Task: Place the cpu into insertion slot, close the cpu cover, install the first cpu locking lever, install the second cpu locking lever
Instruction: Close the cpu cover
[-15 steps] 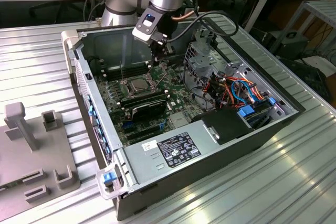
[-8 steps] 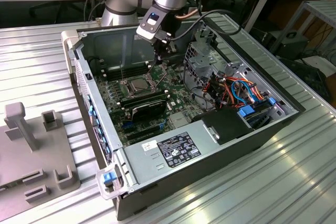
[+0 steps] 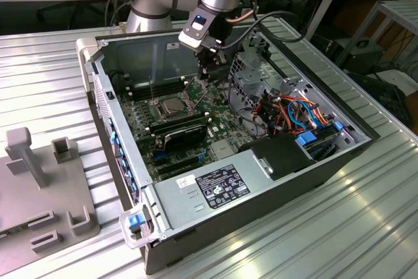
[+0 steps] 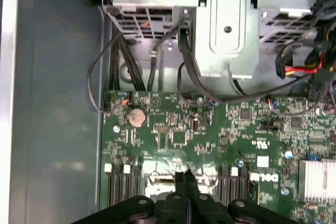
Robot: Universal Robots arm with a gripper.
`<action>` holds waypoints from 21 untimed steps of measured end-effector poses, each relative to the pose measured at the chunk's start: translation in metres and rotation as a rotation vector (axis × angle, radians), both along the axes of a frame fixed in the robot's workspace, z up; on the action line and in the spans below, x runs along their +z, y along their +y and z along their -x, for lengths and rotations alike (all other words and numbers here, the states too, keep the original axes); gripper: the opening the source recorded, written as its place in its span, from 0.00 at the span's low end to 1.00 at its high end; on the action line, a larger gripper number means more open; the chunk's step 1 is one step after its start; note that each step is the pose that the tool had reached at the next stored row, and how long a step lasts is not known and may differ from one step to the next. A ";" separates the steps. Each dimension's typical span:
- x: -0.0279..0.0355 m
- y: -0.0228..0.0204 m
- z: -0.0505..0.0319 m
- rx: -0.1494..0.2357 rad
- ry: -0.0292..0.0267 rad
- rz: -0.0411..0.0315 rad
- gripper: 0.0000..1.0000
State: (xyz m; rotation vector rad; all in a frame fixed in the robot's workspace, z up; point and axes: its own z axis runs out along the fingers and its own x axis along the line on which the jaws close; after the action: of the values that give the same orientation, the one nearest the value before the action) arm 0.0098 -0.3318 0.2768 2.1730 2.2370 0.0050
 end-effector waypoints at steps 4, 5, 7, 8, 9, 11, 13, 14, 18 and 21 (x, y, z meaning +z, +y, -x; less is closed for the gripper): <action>-0.0003 0.0011 -0.0114 0.000 0.0046 -0.0001 0.11; -0.0020 0.0015 -0.0134 0.000 0.0075 0.0005 0.11; -0.0061 0.0021 -0.0147 0.000 0.0117 0.0006 0.11; -0.0077 0.0023 -0.0155 0.000 0.0127 0.0005 0.11; -0.0090 0.0024 -0.0163 0.000 0.0133 0.0005 0.11; -0.0123 0.0029 -0.0175 0.000 0.0147 0.0005 0.11; -0.0156 0.0033 -0.0176 0.000 0.0155 0.0004 0.11; -0.0177 0.0036 -0.0176 0.000 0.0159 0.0005 0.11; -0.0252 0.0048 -0.0176 0.000 0.0166 0.0005 0.11; -0.0272 0.0058 -0.0145 0.000 0.0166 0.0004 0.11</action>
State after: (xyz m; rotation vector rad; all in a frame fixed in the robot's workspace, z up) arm 0.0243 -0.3261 0.2495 2.1814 2.2451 -0.0136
